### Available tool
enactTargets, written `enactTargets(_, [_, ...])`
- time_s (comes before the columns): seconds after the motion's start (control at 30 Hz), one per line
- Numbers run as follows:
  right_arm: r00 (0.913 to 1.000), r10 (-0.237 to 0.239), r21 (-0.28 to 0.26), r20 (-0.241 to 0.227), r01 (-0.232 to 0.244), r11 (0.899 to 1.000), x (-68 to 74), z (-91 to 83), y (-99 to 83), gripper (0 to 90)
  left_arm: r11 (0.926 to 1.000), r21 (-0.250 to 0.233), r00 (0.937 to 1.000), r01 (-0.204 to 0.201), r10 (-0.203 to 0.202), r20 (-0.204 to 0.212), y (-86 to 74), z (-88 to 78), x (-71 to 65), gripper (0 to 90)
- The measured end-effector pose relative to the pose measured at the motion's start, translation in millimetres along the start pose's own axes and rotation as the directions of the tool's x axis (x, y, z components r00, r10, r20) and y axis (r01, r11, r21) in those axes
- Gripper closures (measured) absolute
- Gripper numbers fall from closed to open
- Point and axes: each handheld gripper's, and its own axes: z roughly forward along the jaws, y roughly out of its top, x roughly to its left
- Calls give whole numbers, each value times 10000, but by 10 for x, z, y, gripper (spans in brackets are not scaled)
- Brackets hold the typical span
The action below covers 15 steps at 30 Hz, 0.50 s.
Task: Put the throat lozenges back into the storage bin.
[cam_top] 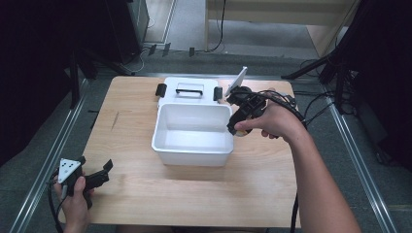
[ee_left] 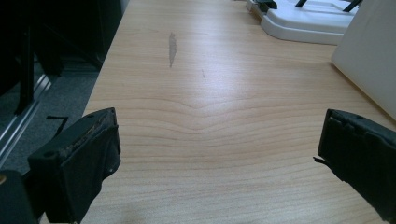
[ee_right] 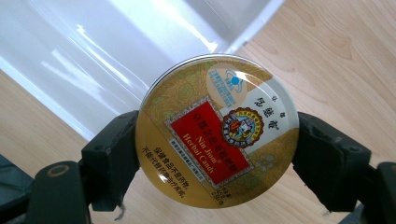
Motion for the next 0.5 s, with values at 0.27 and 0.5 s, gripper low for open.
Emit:
enactTargets(0.27, [9997, -235, -58, -84, 235, 9997, 154, -14, 175, 204, 10000, 41, 10000, 18, -18, 21, 1, 6, 6, 0])
enactTargets(0.5, [9982, -572, 42, -206, 573, 9984, 279, 51, 318, 204, 10000, 57, 10000, 76, -77, 60, 3, 8, 13, 0])
